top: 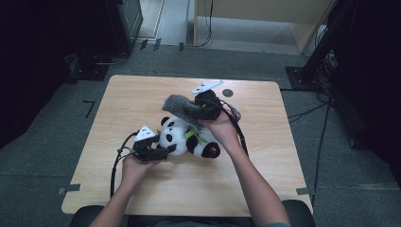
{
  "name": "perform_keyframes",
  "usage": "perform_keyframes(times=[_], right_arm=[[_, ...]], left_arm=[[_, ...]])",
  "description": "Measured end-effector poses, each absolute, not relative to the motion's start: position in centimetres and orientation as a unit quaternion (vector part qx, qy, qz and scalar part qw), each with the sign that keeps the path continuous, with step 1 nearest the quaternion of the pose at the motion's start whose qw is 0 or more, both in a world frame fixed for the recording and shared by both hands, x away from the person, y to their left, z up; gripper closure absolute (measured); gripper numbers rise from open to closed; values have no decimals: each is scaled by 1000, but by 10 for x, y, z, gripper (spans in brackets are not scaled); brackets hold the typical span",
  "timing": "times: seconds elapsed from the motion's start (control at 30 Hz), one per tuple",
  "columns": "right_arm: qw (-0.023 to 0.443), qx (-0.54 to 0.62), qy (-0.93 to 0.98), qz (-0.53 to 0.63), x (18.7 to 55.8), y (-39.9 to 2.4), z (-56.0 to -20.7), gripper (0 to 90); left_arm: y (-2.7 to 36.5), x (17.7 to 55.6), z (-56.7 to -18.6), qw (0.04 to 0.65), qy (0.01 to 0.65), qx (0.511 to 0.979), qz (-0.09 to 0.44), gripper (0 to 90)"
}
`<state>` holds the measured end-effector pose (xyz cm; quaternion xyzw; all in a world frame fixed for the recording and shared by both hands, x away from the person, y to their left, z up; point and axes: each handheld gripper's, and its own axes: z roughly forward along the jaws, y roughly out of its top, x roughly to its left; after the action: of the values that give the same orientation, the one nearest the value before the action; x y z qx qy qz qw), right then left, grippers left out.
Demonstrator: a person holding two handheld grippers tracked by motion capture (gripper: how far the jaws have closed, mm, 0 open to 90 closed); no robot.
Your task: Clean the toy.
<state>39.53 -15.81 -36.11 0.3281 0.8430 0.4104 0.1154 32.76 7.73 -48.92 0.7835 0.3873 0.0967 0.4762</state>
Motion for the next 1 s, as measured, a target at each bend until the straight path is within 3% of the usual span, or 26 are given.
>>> perform_keyframes(times=[0.33, 0.5, 0.57, 0.63, 0.8, 1.0], right_arm=[[79, 327, 871, 359, 413, -123, -395, 702], [77, 330, 867, 364, 415, -123, -399, 564], [72, 329, 864, 375, 415, -126, -397, 567], [61, 332, 858, 388, 415, -129, -396, 651], [59, 324, 868, 372, 415, -122, -397, 721], [68, 312, 878, 356, 415, -120, -398, 711]], left_arm=[[77, 327, -489, 476, 398, 778, 96, 246], [77, 327, -488, 475, 395, 780, 98, 245], [77, 327, -488, 473, 392, 783, 99, 247], [77, 327, -489, 471, 392, 784, 100, 254], [76, 327, -488, 469, 394, 784, 99, 261], [76, 327, -489, 469, 402, 781, 95, 277]])
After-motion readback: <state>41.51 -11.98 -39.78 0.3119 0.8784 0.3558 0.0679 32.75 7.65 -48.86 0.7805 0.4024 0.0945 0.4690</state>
